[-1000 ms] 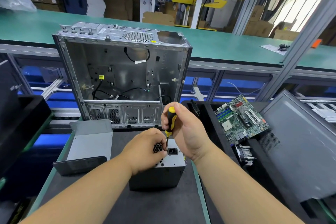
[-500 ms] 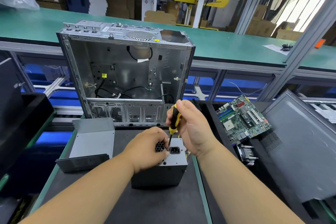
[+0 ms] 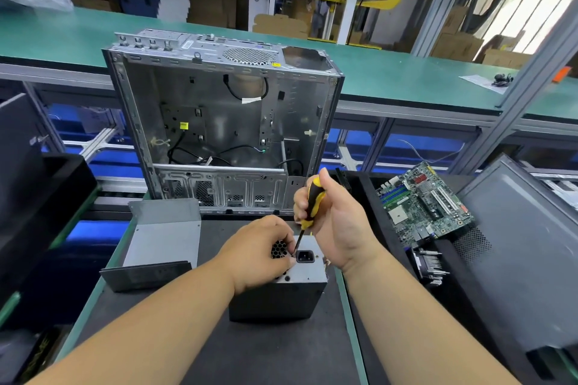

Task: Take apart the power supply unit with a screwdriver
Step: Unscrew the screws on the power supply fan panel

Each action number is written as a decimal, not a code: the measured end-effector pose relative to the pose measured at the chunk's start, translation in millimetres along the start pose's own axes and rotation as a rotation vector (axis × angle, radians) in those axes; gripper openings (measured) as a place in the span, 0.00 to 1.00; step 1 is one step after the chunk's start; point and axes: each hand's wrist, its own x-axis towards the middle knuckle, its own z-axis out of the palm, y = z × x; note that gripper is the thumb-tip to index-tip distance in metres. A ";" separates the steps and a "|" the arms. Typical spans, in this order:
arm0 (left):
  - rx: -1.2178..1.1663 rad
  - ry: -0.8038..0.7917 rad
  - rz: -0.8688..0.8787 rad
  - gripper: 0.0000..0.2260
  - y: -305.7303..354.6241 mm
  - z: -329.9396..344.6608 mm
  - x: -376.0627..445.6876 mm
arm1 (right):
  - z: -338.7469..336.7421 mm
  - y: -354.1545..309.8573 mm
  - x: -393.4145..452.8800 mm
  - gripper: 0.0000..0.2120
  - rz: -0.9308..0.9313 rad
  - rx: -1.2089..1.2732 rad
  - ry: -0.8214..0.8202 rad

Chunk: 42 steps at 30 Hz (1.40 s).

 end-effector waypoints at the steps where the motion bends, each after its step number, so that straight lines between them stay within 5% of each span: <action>1: 0.006 0.002 -0.002 0.05 -0.2 0.2 -0.2 | -1.9 -0.6 0.7 0.15 -0.010 -0.024 0.013; 11: 0.008 0.010 -0.006 0.07 0.3 0.1 -0.4 | 15.8 -4.5 0.8 0.30 0.051 -0.075 -0.016; 19: 0.014 0.016 0.009 0.05 0.5 1.0 -1.6 | 7.5 -2.8 -3.2 0.10 -0.020 -0.061 0.014; 34: 0.015 -0.002 -0.004 0.05 3.4 -1.4 -2.0 | 16.5 2.7 -2.1 0.28 -0.020 -0.024 0.020; 42: 0.002 0.004 0.000 0.08 1.8 0.5 -3.0 | 7.6 -0.9 -3.7 0.12 -0.058 -0.113 0.056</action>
